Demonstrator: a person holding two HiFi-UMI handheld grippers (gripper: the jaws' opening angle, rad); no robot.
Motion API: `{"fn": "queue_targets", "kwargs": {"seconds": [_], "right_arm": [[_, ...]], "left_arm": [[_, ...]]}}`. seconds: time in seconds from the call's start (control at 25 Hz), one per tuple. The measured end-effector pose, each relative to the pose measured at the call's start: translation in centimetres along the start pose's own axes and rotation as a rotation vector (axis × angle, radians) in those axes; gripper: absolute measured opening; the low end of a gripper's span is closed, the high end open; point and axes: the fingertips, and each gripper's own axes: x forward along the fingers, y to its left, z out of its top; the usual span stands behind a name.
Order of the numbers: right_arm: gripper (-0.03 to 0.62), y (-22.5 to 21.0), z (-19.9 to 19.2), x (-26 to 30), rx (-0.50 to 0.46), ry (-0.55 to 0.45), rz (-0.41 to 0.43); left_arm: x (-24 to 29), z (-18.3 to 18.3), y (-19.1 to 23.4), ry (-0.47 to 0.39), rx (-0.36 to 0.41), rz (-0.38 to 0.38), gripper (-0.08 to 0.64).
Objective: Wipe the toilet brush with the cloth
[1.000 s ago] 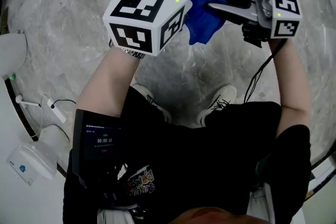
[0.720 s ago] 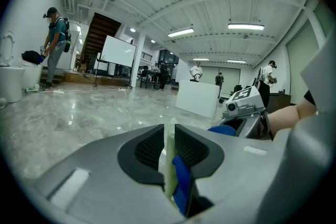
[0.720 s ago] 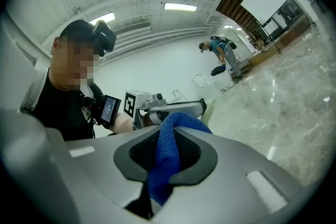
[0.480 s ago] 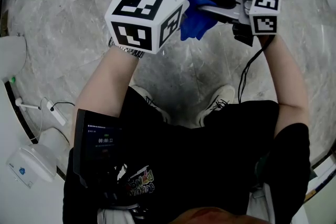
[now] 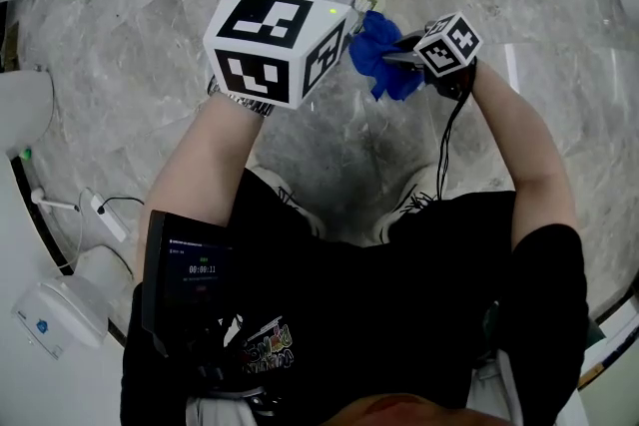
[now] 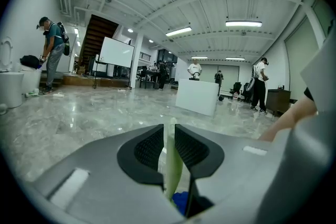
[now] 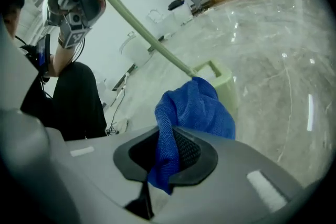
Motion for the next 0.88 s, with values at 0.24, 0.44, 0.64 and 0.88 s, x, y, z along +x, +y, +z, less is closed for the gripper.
{"fn": "queue_targets", "kwargs": {"seconds": [0.24,0.44,0.64,0.88], "right_arm": [[0.051,-9.1,-1.3,-4.5,0.088,0.012,-0.322],[0.051,-9.6,10.5,-7.4,0.046,-0.368,-0.429],[0.051,-4.3,18.6,-5.8,-0.218,-0.475,-0.401],[0.051,-2.9,18.9,-3.7,-0.29,-0.433,-0.363]], "left_arm": [[-0.3,-0.3,-1.0,0.007,0.009,-0.013,0.074],[-1.1,-0.4,-1.4,-0.003,0.02,-0.02,0.074],[-1.4,-0.6,-1.8,-0.004,0.015,-0.022,0.075],[-2.0,-0.8,-1.5,-0.012,0.023,-0.012,0.075]]}}
